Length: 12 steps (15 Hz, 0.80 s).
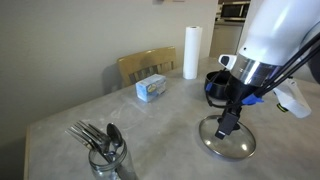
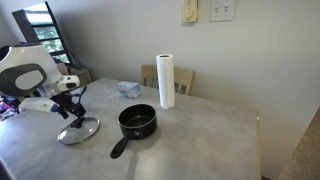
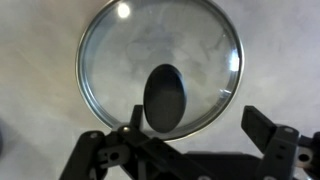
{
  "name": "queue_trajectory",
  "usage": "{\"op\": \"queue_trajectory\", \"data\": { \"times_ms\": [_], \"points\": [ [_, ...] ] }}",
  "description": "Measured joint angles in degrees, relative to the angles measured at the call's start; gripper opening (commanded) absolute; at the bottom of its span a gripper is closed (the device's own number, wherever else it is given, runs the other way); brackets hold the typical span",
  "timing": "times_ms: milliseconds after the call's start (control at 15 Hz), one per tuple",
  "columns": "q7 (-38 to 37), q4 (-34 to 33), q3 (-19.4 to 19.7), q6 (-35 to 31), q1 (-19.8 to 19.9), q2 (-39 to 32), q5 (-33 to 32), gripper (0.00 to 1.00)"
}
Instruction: Pick up the lid and put it on the pot
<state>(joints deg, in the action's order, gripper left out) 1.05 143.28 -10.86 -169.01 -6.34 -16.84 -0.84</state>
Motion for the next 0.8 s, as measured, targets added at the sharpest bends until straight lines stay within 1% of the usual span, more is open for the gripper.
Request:
{"op": "queue_trajectory", "data": {
  "times_ms": [133, 267, 333, 533, 667, 800],
  "points": [
    [3.14, -1.83, -0.90, 0.00, 0.79, -2.74, 0.33, 1.00],
    [5.70, -3.46, -0.33, 0.00, 0.99, -4.85, -1.14, 1.00],
    [6.41, -4.09, 0.45, 0.00, 0.82, -5.48, -2.89, 1.00],
    [6.82, -5.81, 4.42, 0.03, -1.04, -6.25, -9.66, 1.00],
    [5.96, -6.71, 8.49, 0.50, -4.06, -6.07, -14.08, 1.00],
    [3.21, -7.65, 11.79, 3.25, -7.31, -5.57, -16.98, 1.00]
  ]
}}
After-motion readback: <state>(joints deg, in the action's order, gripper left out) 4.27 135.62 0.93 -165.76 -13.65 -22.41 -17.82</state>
